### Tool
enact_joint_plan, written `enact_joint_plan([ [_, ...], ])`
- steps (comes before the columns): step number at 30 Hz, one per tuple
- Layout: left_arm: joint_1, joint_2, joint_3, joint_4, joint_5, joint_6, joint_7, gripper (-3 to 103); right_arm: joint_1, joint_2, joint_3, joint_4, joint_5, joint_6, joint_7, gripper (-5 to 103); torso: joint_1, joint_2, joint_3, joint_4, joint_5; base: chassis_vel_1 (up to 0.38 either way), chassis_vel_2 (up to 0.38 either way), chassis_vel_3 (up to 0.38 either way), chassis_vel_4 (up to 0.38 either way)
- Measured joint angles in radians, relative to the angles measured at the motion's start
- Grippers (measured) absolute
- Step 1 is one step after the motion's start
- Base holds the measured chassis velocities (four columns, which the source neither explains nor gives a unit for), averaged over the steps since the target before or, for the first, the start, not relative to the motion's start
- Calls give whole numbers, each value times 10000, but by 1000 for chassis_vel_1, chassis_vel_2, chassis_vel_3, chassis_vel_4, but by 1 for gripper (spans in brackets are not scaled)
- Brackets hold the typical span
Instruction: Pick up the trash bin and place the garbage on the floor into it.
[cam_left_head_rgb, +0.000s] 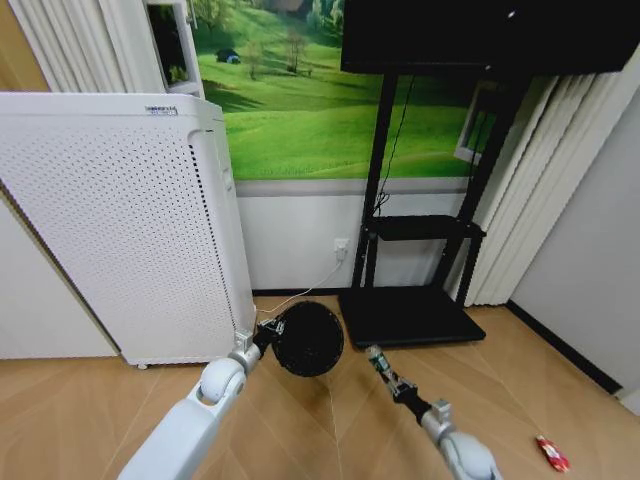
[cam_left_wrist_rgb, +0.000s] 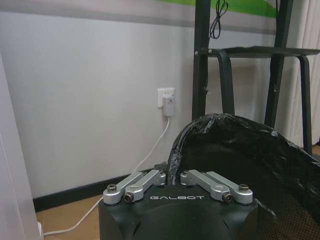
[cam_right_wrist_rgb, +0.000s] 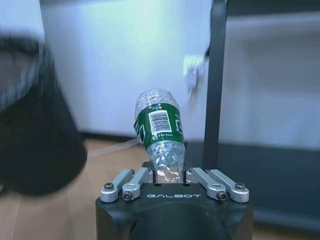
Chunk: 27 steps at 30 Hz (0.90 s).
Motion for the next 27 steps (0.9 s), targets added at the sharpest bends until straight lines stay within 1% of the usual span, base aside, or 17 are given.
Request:
enact_joint_plan([
  [1,0,0,0,0,0,0,0,7,0,0,0,0,0,0,0,24,0,0,0,0,0,0,0,0,0],
  [4,71,-77,-3,178,80,-57,46,7,-53,54,185,1045,248,-275,231,24,0,0,0,-4,-3,0,0,0,0],
  [5,71,-77,-3,178,80,-57,46,7,-53,54,185,1045,248,-275,231,24,0,0,0,-4,-3,0,0,0,0],
  [7,89,-149,14,387,145,-101,86,7,-161,117,125,1936,392,-562,498,24,0,0,0,-2,-4,0,0,0,0],
  [8,89,-149,14,387,145,-101,86,7,-161,117,125,1936,392,-562,498,24,0,0,0,-2,-4,0,0,0,0],
  [11,-28,-435,319,714,263,-164,92,7,-361,273,-339,3081,240,-1005,810,24,-1,0,0,-1,-4,0,0,0,0],
  [14,-107,-546,492,776,272,-176,59,7,-377,341,-527,3326,110,-1124,849,24,0,0,0,-3,-2,0,0,0,0],
  [17,-425,-930,1040,960,276,-179,-56,7,-238,494,-1098,3701,-285,-1487,964,24,-1,0,0,-4,-1,0,0,0,0],
  [19,-488,-1013,1123,1011,280,-179,-85,7,-208,500,-1202,3720,-342,-1540,981,24,0,0,-1,-3,0,0,0,0,0],
  [20,-620,-1209,1310,1129,294,-178,-125,7,-166,503,-1398,3726,-449,-1632,1001,24,0,0,0,-2,-2,0,0,0,0],
  [22,-747,-1420,1447,1260,325,-179,-138,7,-162,493,-1568,3681,-622,-1650,1000,24,0,0,0,-3,-2,0,0,0,0],
  [27,-870,-1650,1539,1434,392,-185,-149,7,-256,456,-1758,3442,-825,-1640,969,22,0,0,0,-3,-1,0,0,0,0],
])
